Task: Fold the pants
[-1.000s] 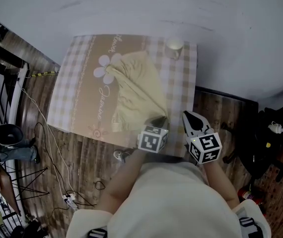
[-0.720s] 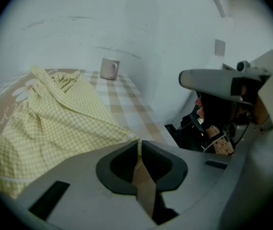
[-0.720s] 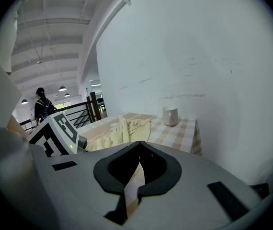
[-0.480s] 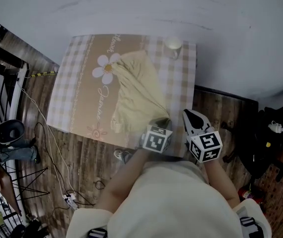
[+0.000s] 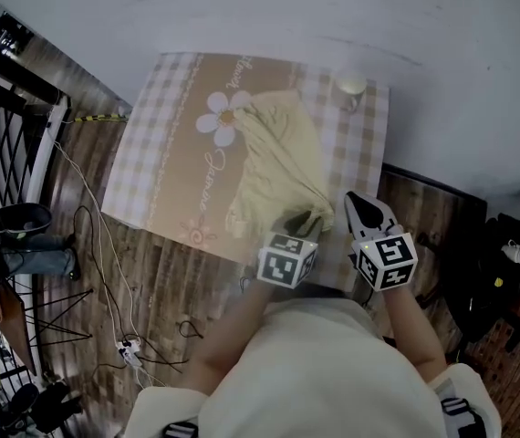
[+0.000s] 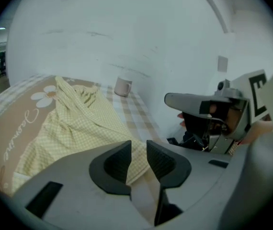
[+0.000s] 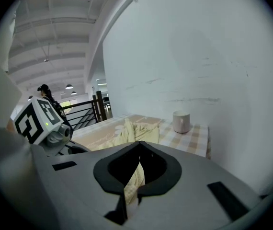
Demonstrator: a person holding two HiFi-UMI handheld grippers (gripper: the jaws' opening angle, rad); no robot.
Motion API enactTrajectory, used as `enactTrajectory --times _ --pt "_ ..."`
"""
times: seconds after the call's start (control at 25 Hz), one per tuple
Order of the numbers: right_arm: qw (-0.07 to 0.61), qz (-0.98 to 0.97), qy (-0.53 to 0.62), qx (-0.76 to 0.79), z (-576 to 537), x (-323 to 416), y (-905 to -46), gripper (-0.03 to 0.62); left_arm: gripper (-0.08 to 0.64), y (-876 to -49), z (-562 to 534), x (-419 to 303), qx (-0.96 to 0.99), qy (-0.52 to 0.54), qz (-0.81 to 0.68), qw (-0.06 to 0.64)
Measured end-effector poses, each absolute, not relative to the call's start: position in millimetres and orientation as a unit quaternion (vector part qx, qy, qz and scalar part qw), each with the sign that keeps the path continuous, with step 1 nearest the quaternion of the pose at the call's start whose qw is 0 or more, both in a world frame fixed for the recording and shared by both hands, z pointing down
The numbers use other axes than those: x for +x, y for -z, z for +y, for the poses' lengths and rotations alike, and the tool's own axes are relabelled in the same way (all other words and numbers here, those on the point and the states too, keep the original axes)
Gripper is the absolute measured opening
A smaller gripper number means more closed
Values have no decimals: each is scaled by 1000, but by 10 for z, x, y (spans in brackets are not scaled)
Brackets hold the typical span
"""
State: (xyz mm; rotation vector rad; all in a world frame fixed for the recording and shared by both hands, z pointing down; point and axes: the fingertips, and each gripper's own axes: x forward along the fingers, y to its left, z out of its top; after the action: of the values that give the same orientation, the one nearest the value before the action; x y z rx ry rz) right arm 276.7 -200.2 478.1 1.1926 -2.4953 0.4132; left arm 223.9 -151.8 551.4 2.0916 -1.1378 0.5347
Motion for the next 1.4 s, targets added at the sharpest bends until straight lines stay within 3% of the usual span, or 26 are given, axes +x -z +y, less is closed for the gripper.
enactTrajectory --times 0.36,0.68,1.16,1.2,1.28,1.4 --pt "177 -893 -108 400 -2432 2087 -4641 0 98 -5165 -1849 1226 786 -158 -503 324" --pt "217 -904 -59 365 -2914 1360 -4616 0 61 -5089 -2207 321 757 -142 -552 321" --pt "302 -898 -65 312 -3305 494 -5196 5 35 -5232 -2517 -253 745 -141 -562 332" --pt "311 -896 -62 311 -3336 466 -5249 8 34 -5247 -2537 -268 746 -141 -560 333" --pt "326 -893 -56 306 -3392 413 -5335 79 32 -5280 -2584 -300 748 -140 -556 334" --pt "343 -887 -54 303 -3445 358 -5449 84 31 -5325 -2656 -350 750 -141 -551 337"
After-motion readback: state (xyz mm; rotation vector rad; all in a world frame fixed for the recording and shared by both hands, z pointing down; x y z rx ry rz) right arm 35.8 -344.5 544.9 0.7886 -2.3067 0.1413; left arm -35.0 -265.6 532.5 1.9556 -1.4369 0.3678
